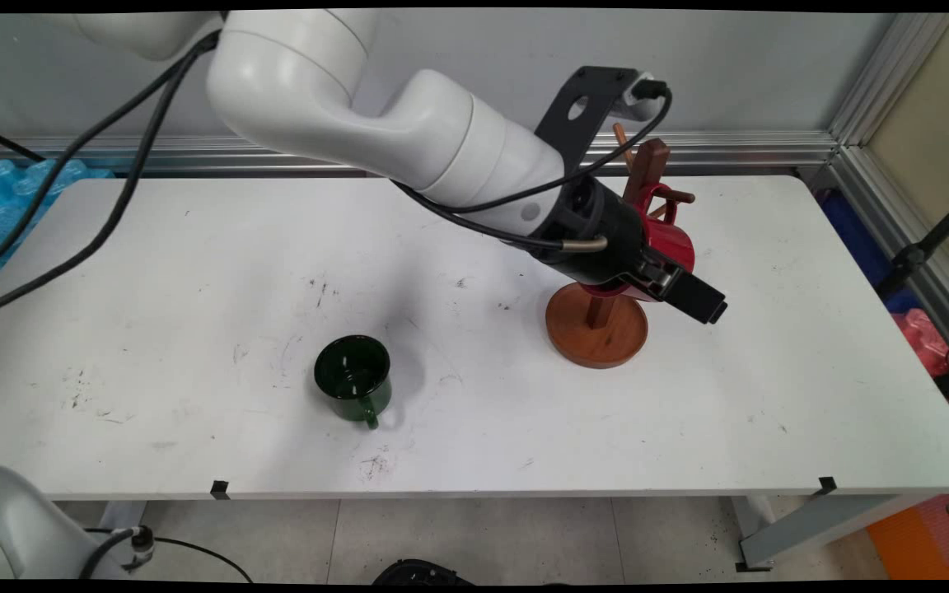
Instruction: Pick up the red mug from the rack
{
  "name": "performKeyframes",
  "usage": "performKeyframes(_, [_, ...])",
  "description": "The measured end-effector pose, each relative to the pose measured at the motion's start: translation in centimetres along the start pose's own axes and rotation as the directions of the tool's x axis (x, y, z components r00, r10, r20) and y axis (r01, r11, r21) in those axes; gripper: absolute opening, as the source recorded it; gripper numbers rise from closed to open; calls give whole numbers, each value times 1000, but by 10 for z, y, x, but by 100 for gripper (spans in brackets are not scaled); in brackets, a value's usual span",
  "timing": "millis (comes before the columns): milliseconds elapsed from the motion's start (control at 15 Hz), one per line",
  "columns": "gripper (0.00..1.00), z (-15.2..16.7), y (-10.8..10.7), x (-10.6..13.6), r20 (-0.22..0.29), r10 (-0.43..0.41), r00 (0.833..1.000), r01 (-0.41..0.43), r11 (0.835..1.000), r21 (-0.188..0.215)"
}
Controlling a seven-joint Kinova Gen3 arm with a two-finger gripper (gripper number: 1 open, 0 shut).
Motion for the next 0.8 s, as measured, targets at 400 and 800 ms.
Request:
performKeyframes(400, [0,8,-2,-1,5,-10,1000,10,1000,13])
performKeyframes(800, [0,12,-6,-2,2,-12,1000,12,1000,22])
